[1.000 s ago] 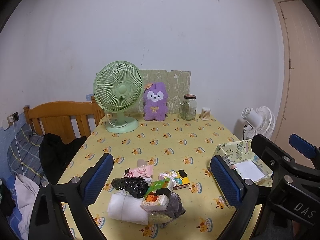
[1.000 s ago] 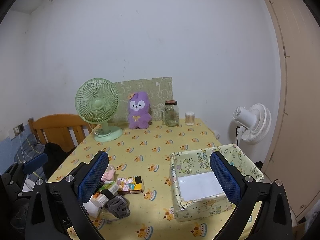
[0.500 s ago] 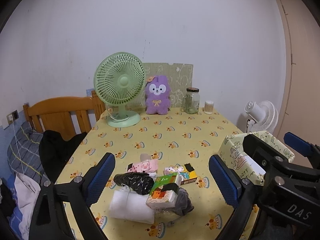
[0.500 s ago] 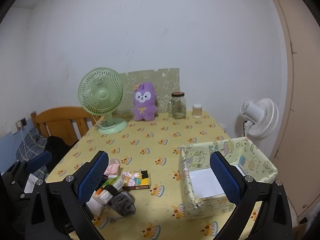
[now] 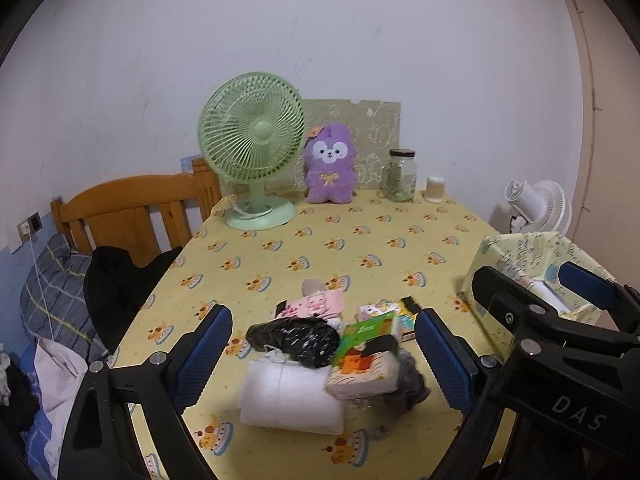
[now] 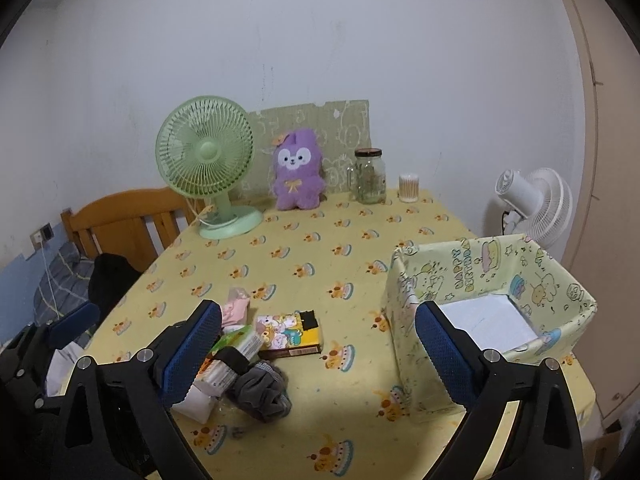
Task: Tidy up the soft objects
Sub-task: 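Grasp the green-and-white packet with the right gripper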
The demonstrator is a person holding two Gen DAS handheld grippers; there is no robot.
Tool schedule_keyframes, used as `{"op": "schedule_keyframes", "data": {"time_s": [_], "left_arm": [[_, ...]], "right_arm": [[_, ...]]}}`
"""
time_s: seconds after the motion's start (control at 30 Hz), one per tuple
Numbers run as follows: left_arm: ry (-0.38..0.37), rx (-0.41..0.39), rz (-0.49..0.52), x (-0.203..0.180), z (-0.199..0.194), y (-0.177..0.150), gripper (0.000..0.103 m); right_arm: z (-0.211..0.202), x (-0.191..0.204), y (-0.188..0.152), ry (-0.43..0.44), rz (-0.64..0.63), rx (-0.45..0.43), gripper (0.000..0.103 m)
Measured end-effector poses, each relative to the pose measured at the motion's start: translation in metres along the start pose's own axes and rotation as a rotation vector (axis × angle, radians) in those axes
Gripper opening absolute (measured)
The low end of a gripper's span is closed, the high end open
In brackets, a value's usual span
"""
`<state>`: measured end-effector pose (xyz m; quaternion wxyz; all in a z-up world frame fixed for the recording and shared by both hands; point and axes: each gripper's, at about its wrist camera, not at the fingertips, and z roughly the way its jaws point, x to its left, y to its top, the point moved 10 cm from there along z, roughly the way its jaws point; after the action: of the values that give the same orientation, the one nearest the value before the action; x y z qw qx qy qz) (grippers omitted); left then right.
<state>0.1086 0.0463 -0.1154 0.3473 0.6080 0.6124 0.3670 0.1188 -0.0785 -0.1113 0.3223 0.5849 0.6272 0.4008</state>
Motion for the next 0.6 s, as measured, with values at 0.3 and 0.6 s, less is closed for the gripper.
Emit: {"op": "schedule_keyframes", "data": {"time_s": [0.3, 0.6], "left_arm": [[0.013, 0.075, -0.025, 0.018, 0.024, -0.025, 0.092], [0.016, 0.135, -0.043, 0.029, 0.043, -0.043, 0.091]], "right_arm": [[0.029, 0.020, -0.022, 0.015, -0.026, 0.073, 0.096], [0.052, 0.040, -0.038, 0.038, -0.058, 0.119, 0.093]]}}
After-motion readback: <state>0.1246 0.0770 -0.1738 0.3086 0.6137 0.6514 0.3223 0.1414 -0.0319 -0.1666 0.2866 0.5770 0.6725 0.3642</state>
